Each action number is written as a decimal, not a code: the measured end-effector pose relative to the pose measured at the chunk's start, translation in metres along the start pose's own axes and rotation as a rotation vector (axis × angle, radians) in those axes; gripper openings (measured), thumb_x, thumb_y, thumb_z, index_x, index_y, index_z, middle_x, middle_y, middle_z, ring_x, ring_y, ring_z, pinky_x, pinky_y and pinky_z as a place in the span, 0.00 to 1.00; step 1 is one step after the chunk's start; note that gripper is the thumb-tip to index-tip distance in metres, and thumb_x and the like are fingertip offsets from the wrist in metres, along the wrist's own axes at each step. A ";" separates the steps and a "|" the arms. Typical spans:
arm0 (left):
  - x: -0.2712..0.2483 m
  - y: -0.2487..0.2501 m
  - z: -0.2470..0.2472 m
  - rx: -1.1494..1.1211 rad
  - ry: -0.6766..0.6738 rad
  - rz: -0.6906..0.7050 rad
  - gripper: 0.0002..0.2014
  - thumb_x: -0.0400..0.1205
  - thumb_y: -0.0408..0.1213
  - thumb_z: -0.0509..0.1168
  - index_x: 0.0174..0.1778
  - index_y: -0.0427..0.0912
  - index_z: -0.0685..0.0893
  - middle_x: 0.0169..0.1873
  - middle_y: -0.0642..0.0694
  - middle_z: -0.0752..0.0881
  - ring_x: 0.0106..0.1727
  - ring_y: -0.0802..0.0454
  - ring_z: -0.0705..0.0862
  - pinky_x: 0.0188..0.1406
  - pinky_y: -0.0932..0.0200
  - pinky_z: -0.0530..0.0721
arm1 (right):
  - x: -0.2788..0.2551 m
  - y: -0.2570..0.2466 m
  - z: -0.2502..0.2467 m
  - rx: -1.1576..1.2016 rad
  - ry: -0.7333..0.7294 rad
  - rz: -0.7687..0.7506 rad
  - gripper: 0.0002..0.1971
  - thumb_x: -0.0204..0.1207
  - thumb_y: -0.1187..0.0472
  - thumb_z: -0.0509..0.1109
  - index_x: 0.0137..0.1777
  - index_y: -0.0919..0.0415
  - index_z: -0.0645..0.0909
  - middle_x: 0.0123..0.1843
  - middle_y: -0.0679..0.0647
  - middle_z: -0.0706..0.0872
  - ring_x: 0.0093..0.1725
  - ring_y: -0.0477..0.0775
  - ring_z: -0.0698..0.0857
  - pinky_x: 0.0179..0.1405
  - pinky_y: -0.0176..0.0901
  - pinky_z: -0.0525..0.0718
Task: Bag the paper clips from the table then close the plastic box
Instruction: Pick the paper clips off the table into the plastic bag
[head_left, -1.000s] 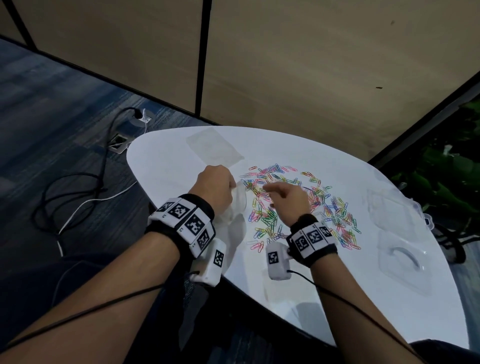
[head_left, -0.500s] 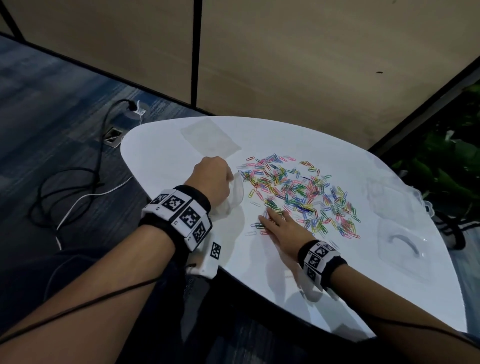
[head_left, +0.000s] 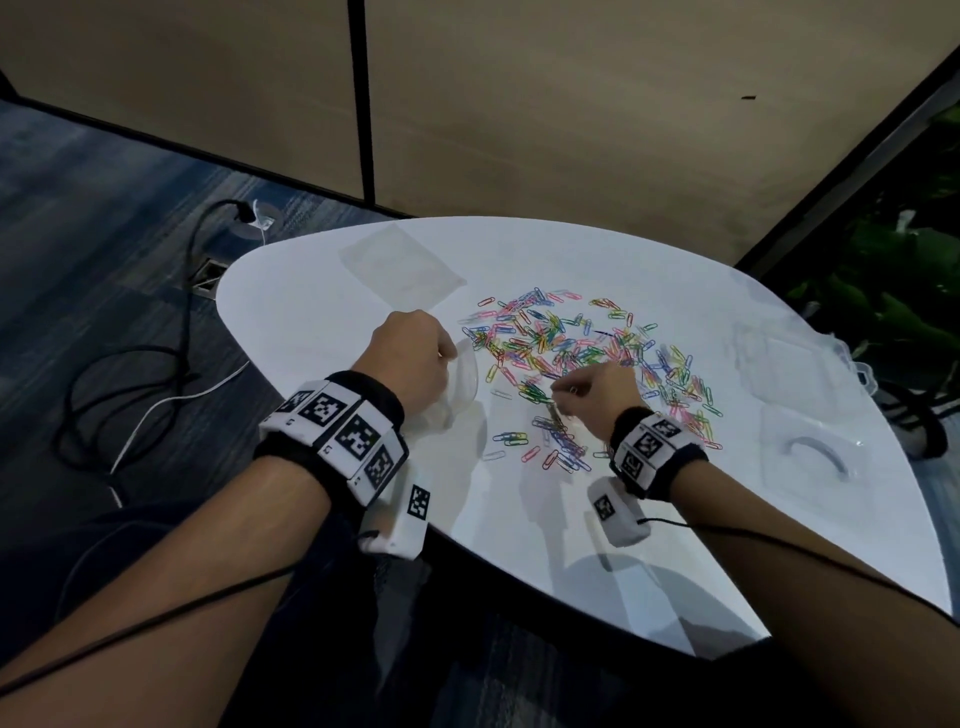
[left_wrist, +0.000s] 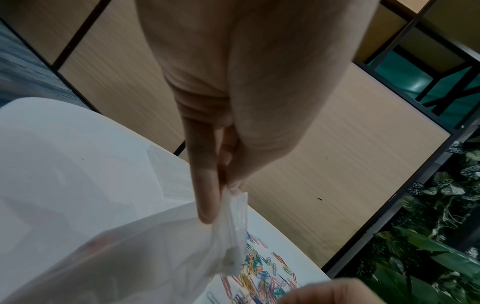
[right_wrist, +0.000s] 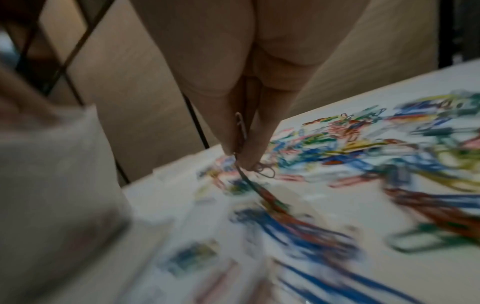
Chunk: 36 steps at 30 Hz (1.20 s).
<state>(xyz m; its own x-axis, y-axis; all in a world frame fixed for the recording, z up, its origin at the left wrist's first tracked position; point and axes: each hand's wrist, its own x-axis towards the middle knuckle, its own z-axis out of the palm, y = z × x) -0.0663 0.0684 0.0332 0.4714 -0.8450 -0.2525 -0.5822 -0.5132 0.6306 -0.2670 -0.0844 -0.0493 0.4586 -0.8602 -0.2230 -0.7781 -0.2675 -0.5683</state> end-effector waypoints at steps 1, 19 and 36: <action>0.000 0.000 0.000 0.000 -0.001 0.001 0.15 0.83 0.26 0.60 0.59 0.40 0.90 0.56 0.38 0.90 0.54 0.38 0.90 0.63 0.47 0.87 | 0.000 -0.008 -0.004 0.145 -0.007 0.031 0.05 0.72 0.65 0.78 0.48 0.61 0.92 0.40 0.53 0.92 0.40 0.52 0.92 0.51 0.48 0.91; -0.001 0.014 0.010 -0.012 -0.036 0.044 0.14 0.79 0.25 0.63 0.51 0.41 0.92 0.51 0.36 0.90 0.53 0.38 0.90 0.61 0.49 0.87 | -0.043 -0.086 0.029 0.477 -0.166 -0.172 0.09 0.71 0.74 0.72 0.41 0.62 0.90 0.36 0.62 0.91 0.35 0.56 0.91 0.47 0.44 0.91; 0.005 0.007 0.002 -0.001 0.066 -0.010 0.16 0.79 0.25 0.63 0.55 0.40 0.92 0.51 0.38 0.92 0.53 0.39 0.90 0.61 0.48 0.88 | -0.062 0.032 0.074 -0.799 -0.313 -0.706 0.36 0.83 0.59 0.58 0.87 0.55 0.43 0.88 0.55 0.43 0.87 0.64 0.48 0.83 0.66 0.54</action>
<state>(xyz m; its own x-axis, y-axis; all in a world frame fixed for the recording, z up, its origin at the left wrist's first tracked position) -0.0690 0.0600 0.0351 0.5201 -0.8279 -0.2102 -0.5764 -0.5217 0.6290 -0.2886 -0.0077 -0.1123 0.9082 -0.2871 -0.3047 -0.3007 -0.9537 0.0021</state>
